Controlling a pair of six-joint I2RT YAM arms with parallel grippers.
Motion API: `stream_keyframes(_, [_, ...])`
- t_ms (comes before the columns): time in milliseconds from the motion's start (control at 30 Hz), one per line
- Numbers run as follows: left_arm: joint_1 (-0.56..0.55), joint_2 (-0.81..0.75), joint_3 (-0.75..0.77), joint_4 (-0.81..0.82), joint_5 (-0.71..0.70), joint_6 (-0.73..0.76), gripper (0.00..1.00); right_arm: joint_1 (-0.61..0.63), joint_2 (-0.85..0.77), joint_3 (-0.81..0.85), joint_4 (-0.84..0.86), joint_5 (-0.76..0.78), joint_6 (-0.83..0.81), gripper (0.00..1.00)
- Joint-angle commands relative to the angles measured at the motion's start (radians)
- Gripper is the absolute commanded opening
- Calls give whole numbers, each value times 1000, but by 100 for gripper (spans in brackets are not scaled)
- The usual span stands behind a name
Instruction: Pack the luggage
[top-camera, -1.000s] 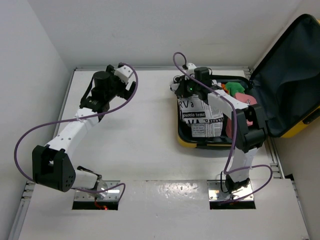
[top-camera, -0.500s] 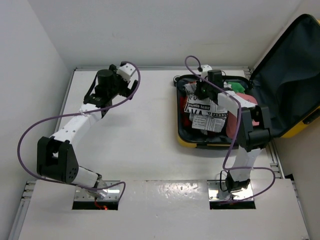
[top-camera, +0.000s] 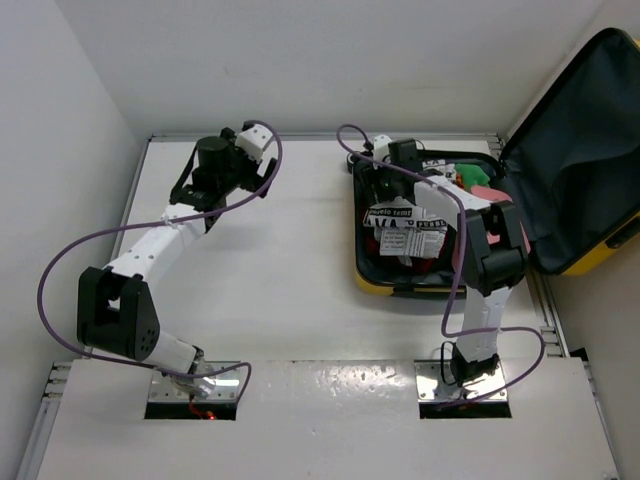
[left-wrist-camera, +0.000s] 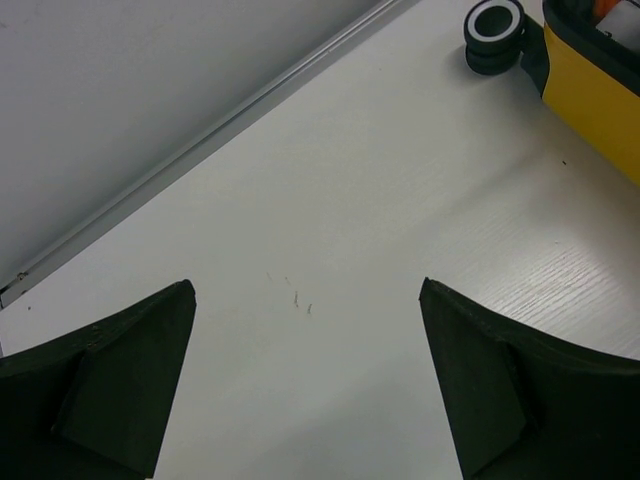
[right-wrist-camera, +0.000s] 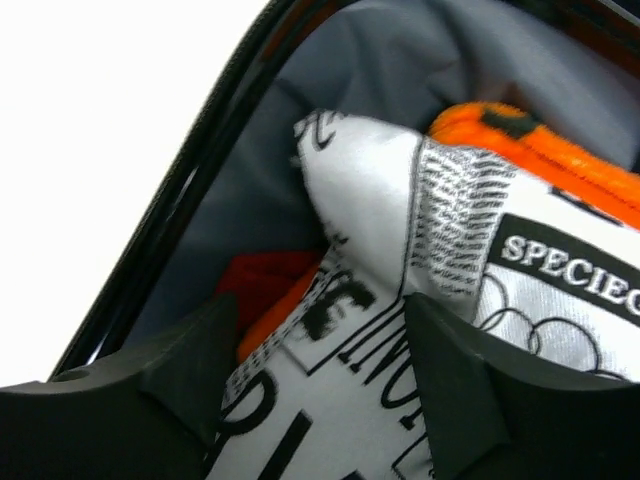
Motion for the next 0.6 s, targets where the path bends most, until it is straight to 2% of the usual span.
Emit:
stream_keyframes(0, [1,-43,14,42,15,-23,100,-11,-87,17,-151,-37,-25,69])
stream_keyframes(100, [-8,-57,14,51,15,-33,100,-34,-176,43,-188,-100,-23,75])
stream_keyframes(167, [-8,-77,4,75,15,-42,100,-60,-277,61,-206,-155,36,77])
stream_keyframes(300, [-28,-77,4,86,15,-51,100,-126,-432,84,-179,-141,130,79])
stream_keyframes(400, [-54,-77,4,97,3,-51,100,-117,-554,135,-162,109,29,82])
stream_keyframes(433, [-69,-77,13,97,2,-51,100,-116,-580,159,-148,164,-243,83])
stream_keyframes(467, [-69,-77,14,106,2,-51,100,-114,-598,170,-124,263,-126,83])
stream_keyframes(500, [-80,-66,14,118,2,-51,100,-116,-606,175,-108,366,-161,83])
stream_keyframes(567, [-89,-57,14,129,-8,-51,100,-155,-641,185,-43,449,-266,84])
